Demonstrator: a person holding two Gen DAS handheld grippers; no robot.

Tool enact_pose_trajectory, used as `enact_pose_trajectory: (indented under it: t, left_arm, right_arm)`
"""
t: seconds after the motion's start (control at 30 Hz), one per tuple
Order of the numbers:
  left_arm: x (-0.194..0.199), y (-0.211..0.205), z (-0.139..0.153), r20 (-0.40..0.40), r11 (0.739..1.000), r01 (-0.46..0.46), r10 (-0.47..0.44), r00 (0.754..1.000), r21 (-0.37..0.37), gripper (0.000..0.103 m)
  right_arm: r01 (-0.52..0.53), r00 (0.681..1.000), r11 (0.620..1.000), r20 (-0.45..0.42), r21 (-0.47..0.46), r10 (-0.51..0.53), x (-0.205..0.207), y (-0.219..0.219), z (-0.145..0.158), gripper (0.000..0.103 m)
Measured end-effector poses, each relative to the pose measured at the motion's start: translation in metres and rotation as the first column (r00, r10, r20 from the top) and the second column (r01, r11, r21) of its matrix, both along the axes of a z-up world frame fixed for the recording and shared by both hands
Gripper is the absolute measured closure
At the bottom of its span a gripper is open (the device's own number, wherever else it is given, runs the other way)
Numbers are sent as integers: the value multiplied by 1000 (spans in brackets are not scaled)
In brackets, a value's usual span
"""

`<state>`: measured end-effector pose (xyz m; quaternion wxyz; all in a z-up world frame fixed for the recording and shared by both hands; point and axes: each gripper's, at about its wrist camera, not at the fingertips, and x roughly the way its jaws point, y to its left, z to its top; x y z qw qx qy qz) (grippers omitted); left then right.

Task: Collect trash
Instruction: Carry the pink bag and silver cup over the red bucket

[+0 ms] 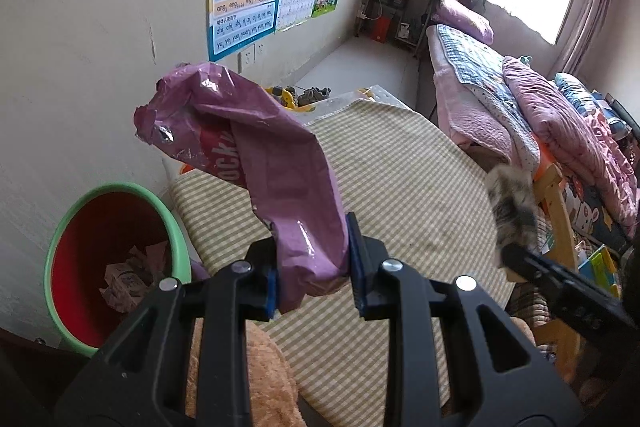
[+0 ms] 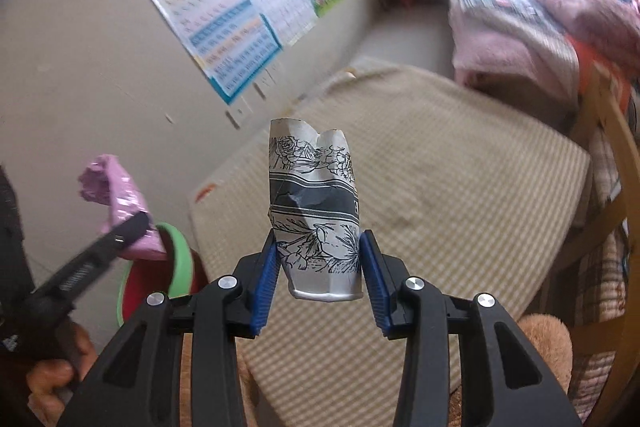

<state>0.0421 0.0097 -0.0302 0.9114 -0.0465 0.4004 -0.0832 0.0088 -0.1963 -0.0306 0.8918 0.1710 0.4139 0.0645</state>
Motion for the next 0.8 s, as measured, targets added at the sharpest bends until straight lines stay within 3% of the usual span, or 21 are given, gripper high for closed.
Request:
enact_pose_trajectory:
  t: [0.33, 0.8]
  left_arm:
    - [2, -1, -1, -8, 1000, -6, 6, 1000, -3, 77]
    - [2, 19, -2, 1, 999, -49, 49, 999, 14, 77]
  right_arm:
    - [-38, 998, 999, 48, -31, 39, -2, 21, 15, 64]
    - [-92, 995, 994, 41, -54, 94, 10, 51, 19, 64]
